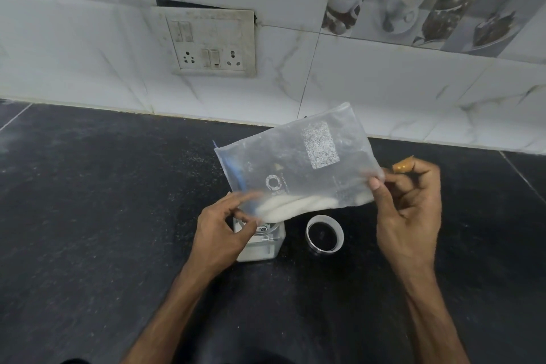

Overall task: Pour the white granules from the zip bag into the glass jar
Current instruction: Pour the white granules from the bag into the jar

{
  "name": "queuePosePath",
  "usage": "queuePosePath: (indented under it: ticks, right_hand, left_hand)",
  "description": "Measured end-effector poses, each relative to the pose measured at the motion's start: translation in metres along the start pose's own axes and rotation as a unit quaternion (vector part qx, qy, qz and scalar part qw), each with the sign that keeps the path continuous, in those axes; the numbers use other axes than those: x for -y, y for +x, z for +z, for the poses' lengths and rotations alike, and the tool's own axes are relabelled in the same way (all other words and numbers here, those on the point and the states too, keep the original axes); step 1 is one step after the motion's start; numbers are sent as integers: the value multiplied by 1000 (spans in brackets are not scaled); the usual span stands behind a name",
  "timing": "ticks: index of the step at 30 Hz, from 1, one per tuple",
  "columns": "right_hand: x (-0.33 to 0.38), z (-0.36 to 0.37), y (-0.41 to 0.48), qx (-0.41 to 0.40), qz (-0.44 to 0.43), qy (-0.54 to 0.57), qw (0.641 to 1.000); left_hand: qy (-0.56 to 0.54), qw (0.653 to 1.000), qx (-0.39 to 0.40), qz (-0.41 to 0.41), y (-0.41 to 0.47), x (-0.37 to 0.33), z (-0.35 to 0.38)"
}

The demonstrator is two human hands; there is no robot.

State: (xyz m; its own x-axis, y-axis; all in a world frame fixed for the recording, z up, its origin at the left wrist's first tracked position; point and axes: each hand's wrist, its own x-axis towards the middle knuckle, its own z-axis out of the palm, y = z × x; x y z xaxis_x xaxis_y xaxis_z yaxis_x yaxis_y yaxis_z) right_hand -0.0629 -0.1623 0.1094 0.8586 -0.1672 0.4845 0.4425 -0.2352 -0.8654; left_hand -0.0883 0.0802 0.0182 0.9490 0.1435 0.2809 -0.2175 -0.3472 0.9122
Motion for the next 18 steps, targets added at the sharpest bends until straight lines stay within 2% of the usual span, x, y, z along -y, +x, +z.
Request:
queuePosePath:
  ticks: [7,10,18]
  right_hand:
    - [6,-6,-1,-44,23,22,999]
    - [1,-7,-1,-13,29,26,999]
    - [-7,-16,-2,92,-23,-66,993]
  left_hand:
    - [-2,1000,0,0,0,2,1]
    - [-11,1000,3,-3,1,6,2]
    - [-22,1000,5,-6,0,9,2]
